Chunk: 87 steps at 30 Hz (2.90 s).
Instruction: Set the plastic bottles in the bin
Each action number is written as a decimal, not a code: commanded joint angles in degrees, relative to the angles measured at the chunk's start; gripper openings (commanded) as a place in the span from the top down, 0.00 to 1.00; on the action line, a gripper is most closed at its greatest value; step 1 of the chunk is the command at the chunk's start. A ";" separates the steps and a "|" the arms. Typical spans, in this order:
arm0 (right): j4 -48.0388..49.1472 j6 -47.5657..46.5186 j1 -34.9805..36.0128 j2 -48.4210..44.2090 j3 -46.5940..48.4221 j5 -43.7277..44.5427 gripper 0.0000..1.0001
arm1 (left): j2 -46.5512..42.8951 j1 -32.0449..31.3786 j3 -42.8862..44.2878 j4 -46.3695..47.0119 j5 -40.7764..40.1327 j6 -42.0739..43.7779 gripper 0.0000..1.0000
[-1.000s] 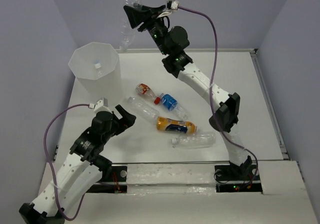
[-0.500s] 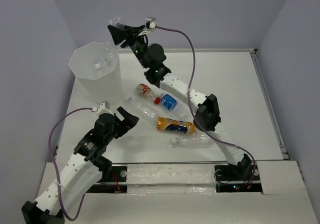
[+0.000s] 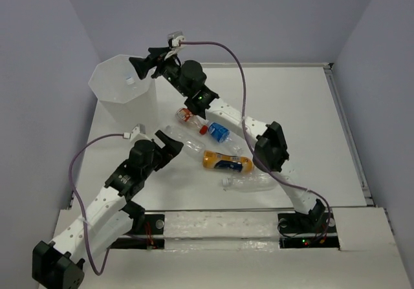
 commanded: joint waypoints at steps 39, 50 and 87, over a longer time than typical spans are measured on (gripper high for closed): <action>-9.30 -2.98 -5.96 -62.84 -94.46 -11.72 0.26 | 49.58 3.15 17.50 18.59 -20.32 5.34 0.39; -27.46 -11.23 -12.55 -52.14 -78.76 -6.70 0.09 | 35.02 2.80 16.09 14.99 -14.79 7.80 0.57; -48.14 -23.02 -15.89 -25.84 -55.53 -8.02 0.30 | 40.96 18.53 64.61 15.14 -50.29 54.72 0.57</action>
